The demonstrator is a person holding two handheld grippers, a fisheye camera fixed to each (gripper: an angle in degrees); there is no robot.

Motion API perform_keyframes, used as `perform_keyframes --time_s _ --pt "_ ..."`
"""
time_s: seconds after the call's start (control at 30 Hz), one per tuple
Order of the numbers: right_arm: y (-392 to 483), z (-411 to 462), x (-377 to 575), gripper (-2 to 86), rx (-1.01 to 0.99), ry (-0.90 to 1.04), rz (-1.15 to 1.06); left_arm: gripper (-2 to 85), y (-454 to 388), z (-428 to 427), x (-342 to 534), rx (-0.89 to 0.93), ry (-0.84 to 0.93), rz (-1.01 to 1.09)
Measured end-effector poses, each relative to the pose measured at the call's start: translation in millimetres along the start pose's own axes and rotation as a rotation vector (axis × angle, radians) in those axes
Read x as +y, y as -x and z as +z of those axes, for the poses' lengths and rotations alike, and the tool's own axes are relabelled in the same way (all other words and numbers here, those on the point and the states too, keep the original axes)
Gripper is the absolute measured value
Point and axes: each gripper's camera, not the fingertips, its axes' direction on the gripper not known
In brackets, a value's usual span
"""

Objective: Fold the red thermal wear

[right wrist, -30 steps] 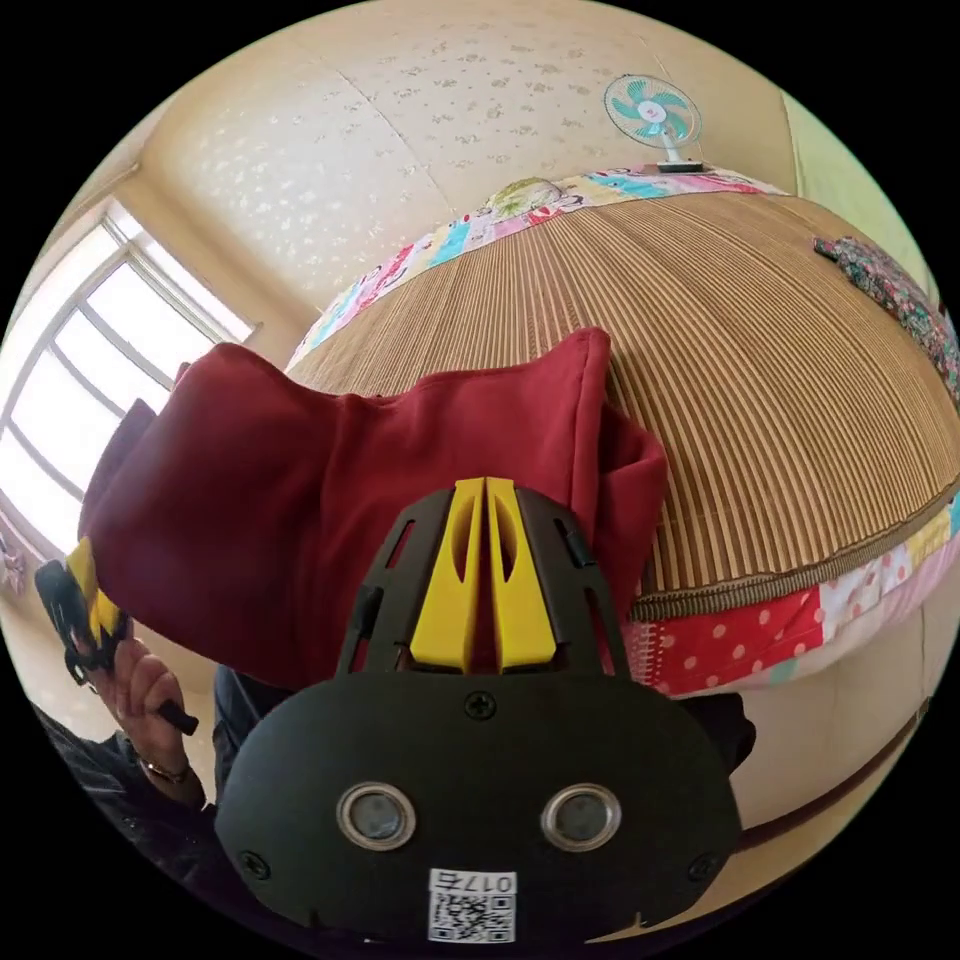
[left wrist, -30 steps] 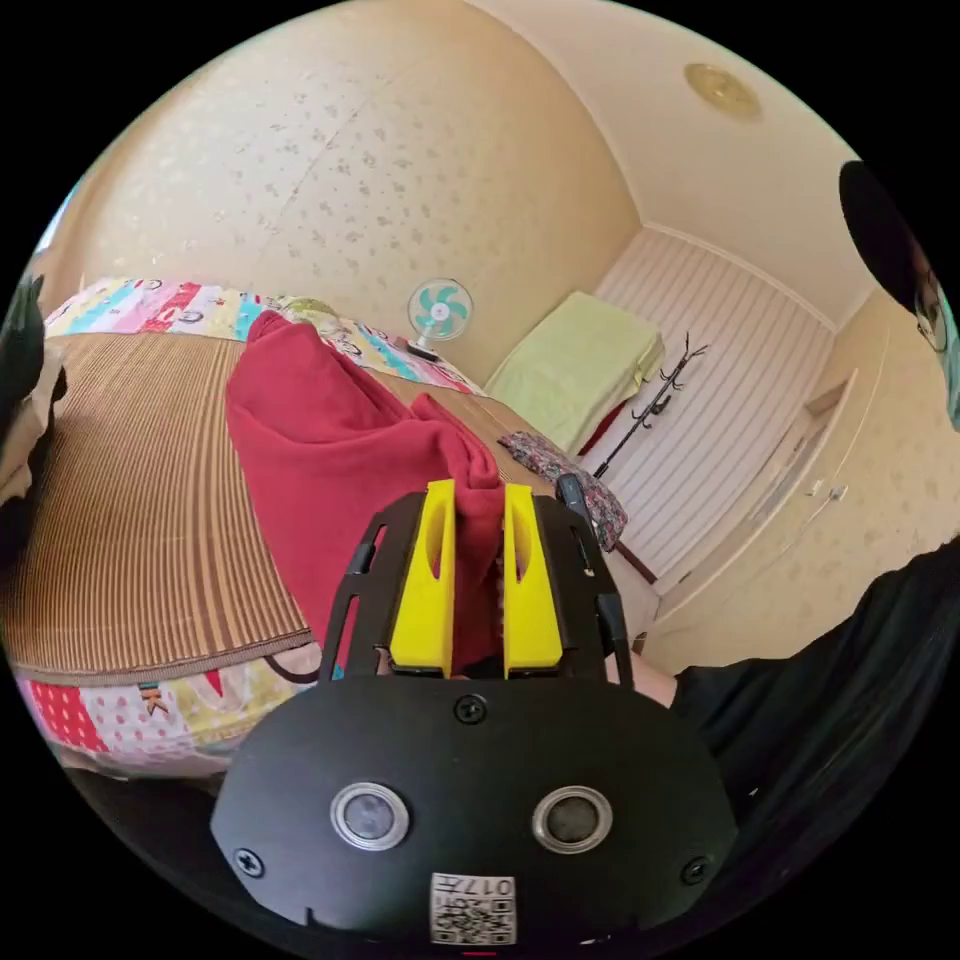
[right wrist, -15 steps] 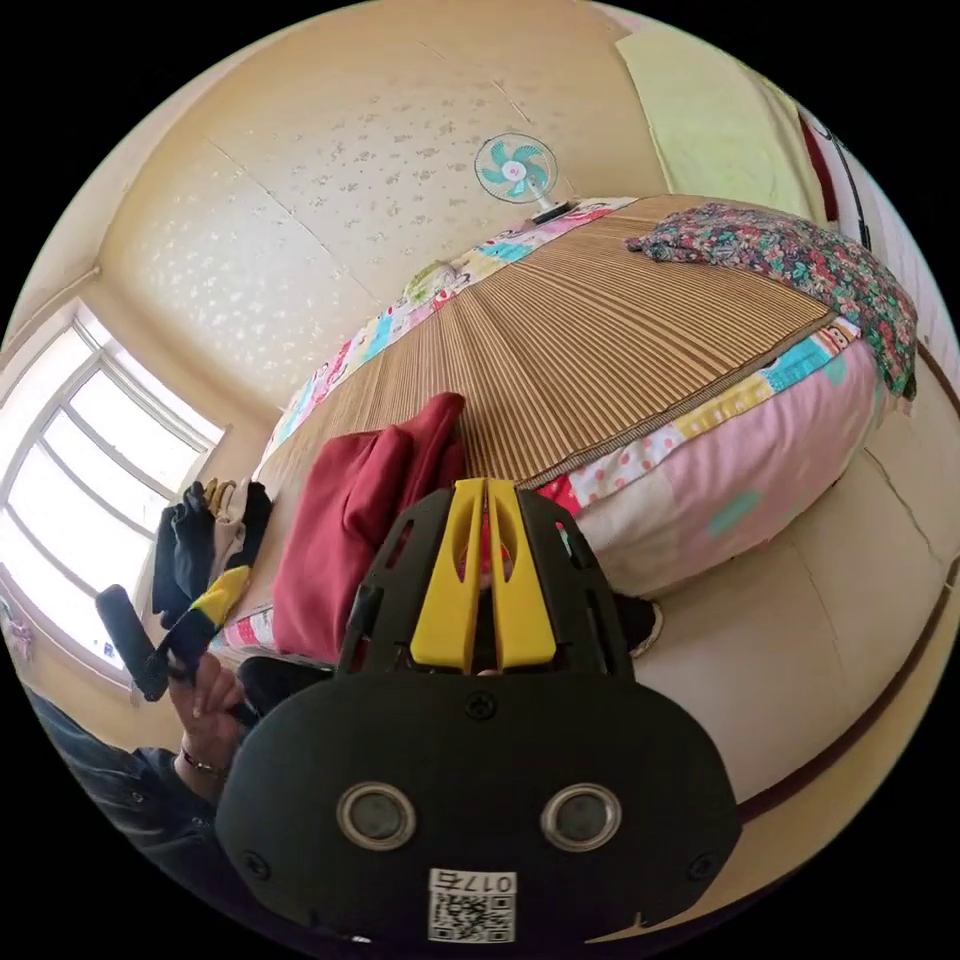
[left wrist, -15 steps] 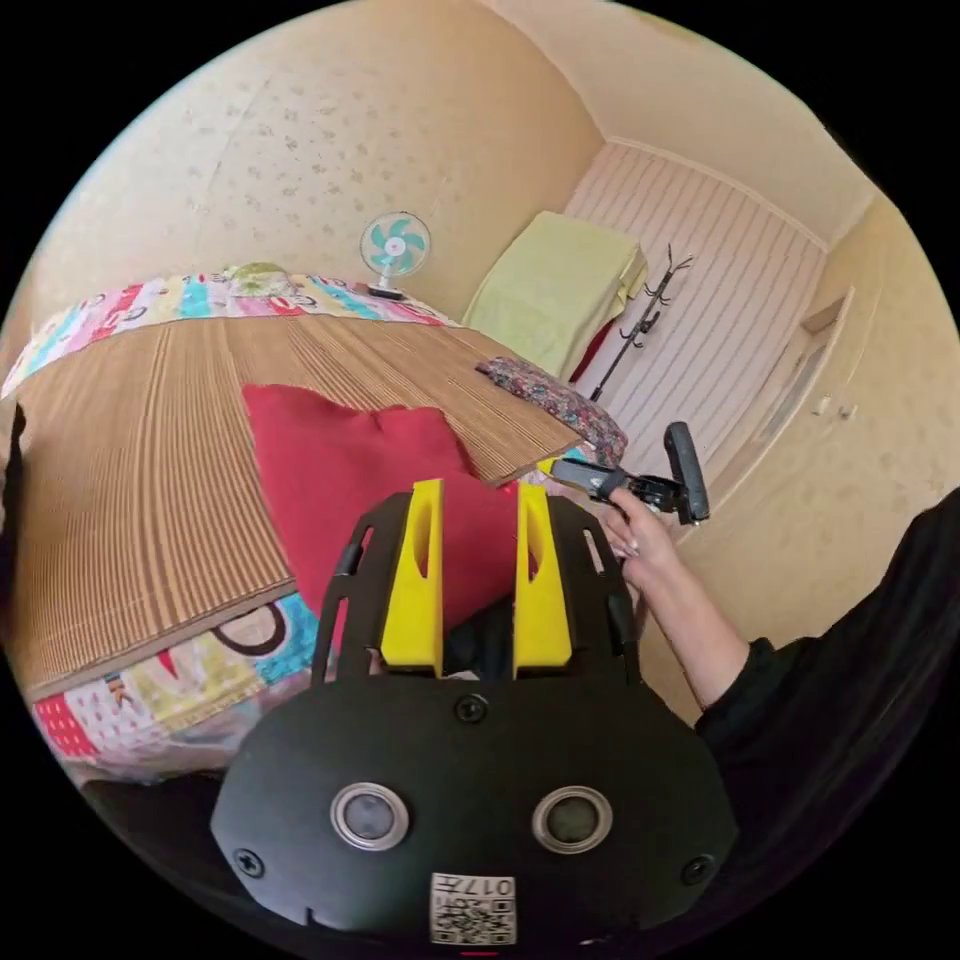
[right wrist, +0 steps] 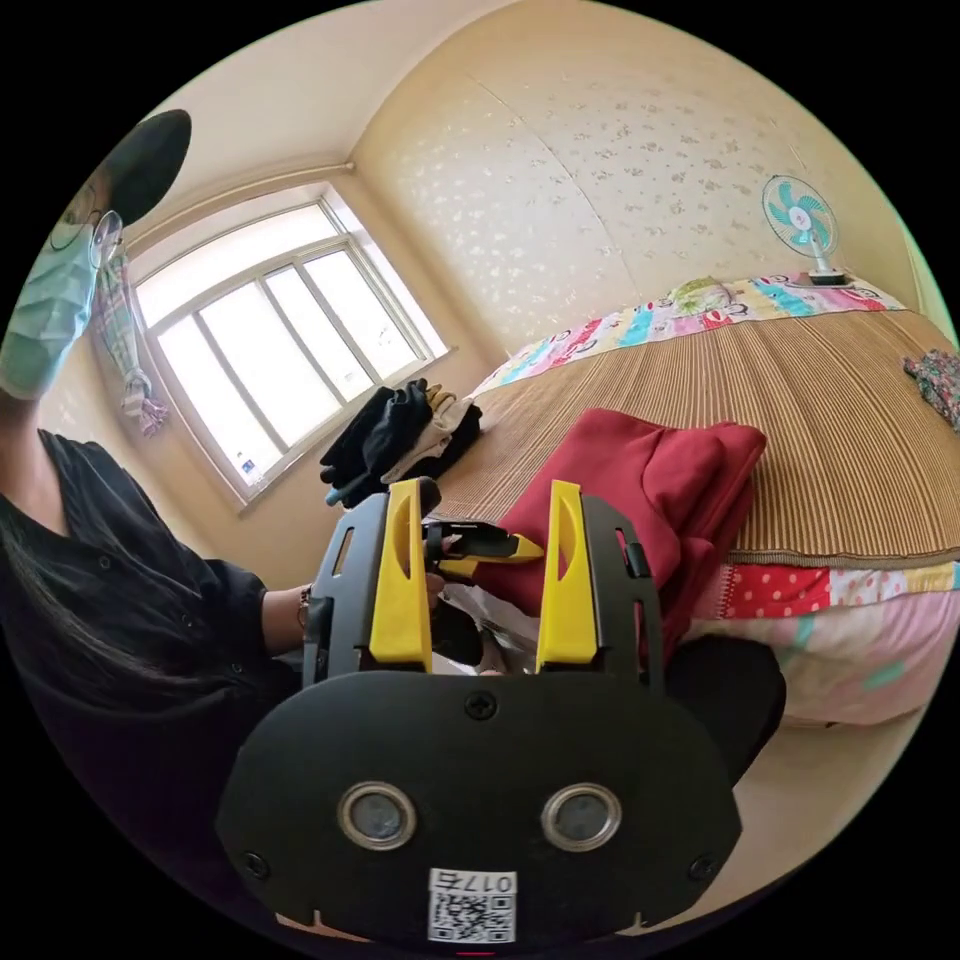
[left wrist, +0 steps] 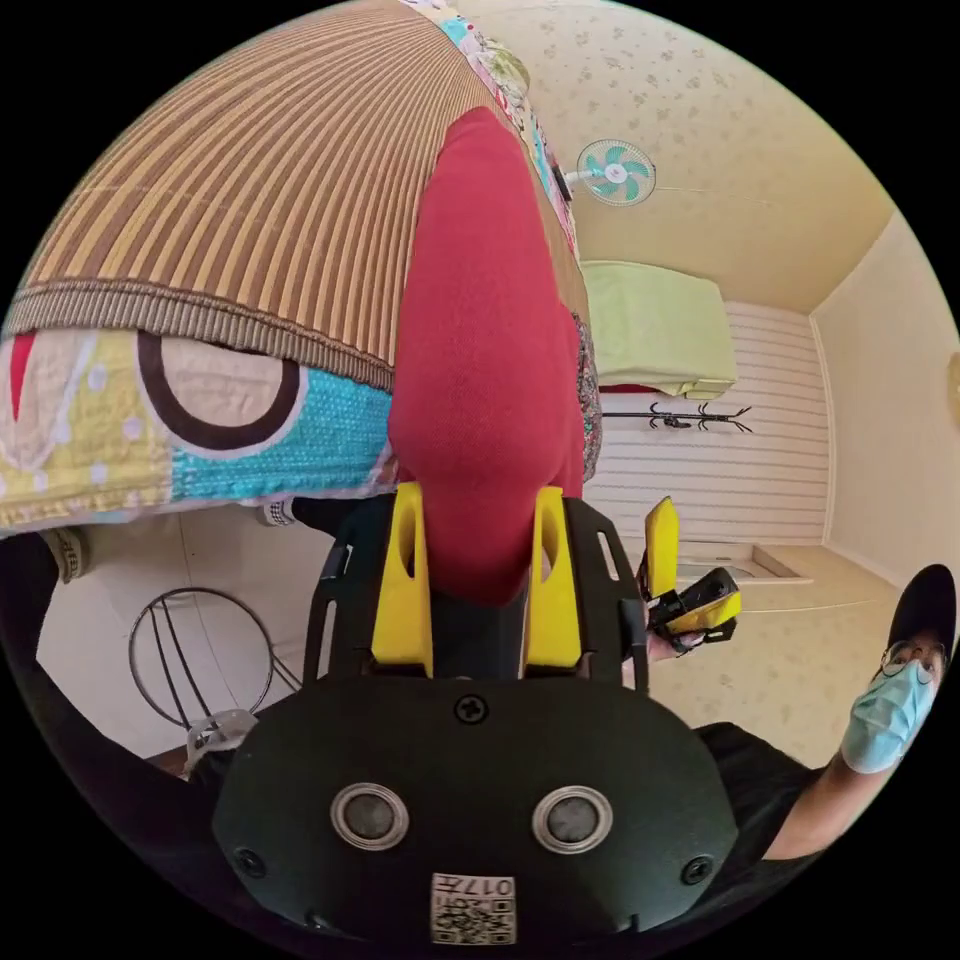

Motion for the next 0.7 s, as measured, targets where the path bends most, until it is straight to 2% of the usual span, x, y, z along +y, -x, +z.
perform_keyframes --time_s 0.17,0.27,0.33,0.4,0.53,0.6,0.67,0.7 --pt "30.6 -10.9 5.1 17.7 0.232 0.075 -0.067 13.6 -47.9 45.0 -32.5 0.146 0.173 0.143" --pt "38.0 -7.1 -14.1 17.1 0.288 0.021 -0.009 13.9 -62.6 70.3 -32.2 0.137 0.296 0.256" --pt "38.8 8.4 -32.2 16.9 0.314 0.03 0.024 14.1 -59.0 67.9 -25.8 0.102 0.315 0.272" --pt "38.4 41.1 -51.4 17.3 0.324 0.106 0.014 13.9 -45.4 53.1 -17.4 0.1 0.296 0.255" --pt "41.2 171.7 -75.6 20.4 0.322 0.45 -0.011 10.0 4.7 0.8 7.8 0.192 0.229 0.145" --pt "58.1 233.3 -68.1 21.5 0.472 0.586 -0.076 9.7 21.9 -27.8 21.1 0.176 0.172 0.102" --pt "85.4 307.1 -43.1 20.1 0.891 0.715 -0.278 9.6 36.2 -62.5 36.5 0.137 0.11 0.071" --pt "92.1 323.0 -35.4 19.5 0.966 0.731 -0.35 9.6 39.6 -70.0 39.9 0.132 0.097 0.059"
